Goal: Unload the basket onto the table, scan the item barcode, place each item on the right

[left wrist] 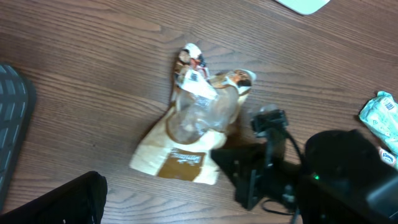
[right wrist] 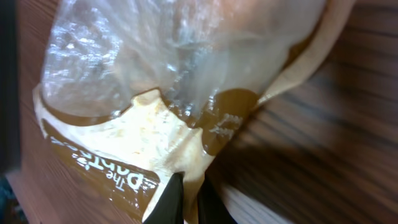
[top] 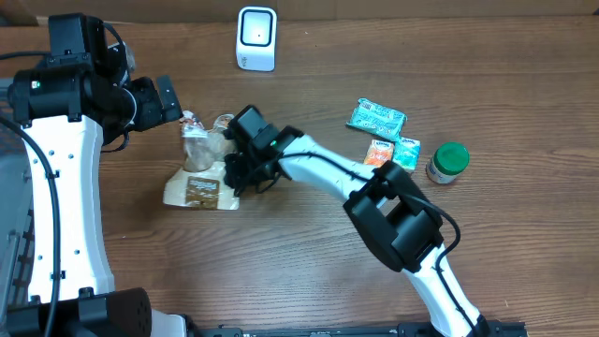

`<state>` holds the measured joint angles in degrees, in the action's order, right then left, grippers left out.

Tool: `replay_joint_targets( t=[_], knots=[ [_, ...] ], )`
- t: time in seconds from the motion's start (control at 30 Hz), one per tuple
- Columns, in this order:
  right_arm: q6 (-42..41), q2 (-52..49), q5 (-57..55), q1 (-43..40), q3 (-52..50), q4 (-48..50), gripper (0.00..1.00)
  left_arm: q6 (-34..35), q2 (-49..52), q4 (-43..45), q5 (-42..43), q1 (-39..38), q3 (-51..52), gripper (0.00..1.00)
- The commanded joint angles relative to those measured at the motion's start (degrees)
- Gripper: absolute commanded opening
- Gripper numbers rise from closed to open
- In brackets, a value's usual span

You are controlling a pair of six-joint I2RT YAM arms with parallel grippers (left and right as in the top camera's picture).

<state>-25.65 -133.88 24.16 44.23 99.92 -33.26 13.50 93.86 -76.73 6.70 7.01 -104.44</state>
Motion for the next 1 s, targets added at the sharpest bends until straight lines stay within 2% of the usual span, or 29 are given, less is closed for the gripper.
replay_joint_targets(
  t=[0.0, 0.17, 0.27, 0.4, 0.53, 0.6, 0.77, 0.87, 0.97],
  knots=[
    [10.01, 2.1, 0.72, -3.91, 2.19, -6.36, 0.04, -0.42, -0.85, 0.04, 0.22, 0.11, -0.39, 1.0],
    [22.84, 5.95, -0.24, -6.16, 2.91, -18.38, 0.04, -0.42, -0.85, 0.07, 0.22, 0.11, -0.39, 1.0],
    [23.17, 7.13, -4.28, -7.32, 2.93, -23.15, 0.06, -0.42, -0.85, 0.07, 0.22, 0.11, -0.39, 1.0],
    [22.91, 9.07, -4.85, -9.38, 3.74, -26.97, 0.13, -0.42, -0.85, 0.07, 0.22, 0.11, -0.39, 1.0],
    [21.55, 10.14, -4.63, -10.78, 9.99, -31.45, 0.26, -0.42, -0.85, 0.07, 0.22, 0.11, -0.39, 1.0],
    [18.47, 10.14, -4.59, -10.78, 12.17, -30.36, 0.26, -0.44, -0.85, 0.07, 0.22, 0.11, -0.39, 1.0],
    [6.6, 9.57, -5.53, -7.5, 10.54, -16.06, 0.04, -0.42, -0.85, 0.07, 0.22, 0.11, -0.39, 1.0],
    [-0.55, 8.55, -13.53, -5.07, 9.2, -10.34, 0.04, -0.42, -0.85, 0.07, 0.22, 0.11, -0.39, 1.0],
    [-3.1, 6.45, -15.76, -3.87, 8.83, -7.48, 0.04, -0.42, -0.85, 0.07, 0.22, 0.11, -0.39, 1.0]
  ],
)
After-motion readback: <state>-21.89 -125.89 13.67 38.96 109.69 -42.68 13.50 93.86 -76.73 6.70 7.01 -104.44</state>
